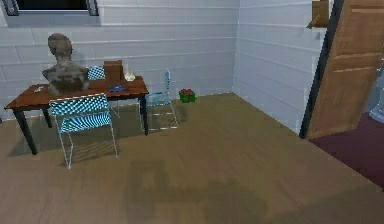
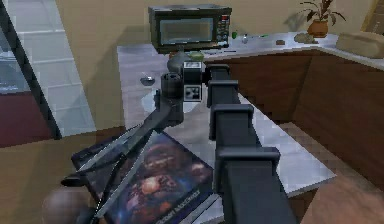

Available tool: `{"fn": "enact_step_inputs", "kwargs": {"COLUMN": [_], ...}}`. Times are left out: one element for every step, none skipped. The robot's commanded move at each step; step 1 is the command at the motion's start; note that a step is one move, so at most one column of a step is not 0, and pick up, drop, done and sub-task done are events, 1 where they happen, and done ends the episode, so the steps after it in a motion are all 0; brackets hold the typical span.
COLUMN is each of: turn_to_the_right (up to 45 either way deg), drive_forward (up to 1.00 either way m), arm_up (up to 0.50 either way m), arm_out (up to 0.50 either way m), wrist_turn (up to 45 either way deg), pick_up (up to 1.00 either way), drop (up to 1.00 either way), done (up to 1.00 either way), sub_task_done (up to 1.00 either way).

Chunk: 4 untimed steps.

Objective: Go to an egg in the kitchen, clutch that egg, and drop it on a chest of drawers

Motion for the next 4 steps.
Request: {"fn": "enact_step_inputs", "kwargs": {"turn_to_the_right": [0.0,-45.0,-45.0,-18.0], "drive_forward": [0.0,0.0,0.0,0.0], "arm_up": [0.0,0.0,0.0,0.0], "arm_out": [-0.24,0.0,0.0,0.0], "wrist_turn": [0.0,0.0,0.0,0.0], "pick_up": [0.0,0.0,0.0,0.0], "drop": [0.0,0.0,0.0,0.0], "done": [0.0,0.0,0.0,0.0], "sub_task_done": [0.0,0.0,0.0,0.0]}}
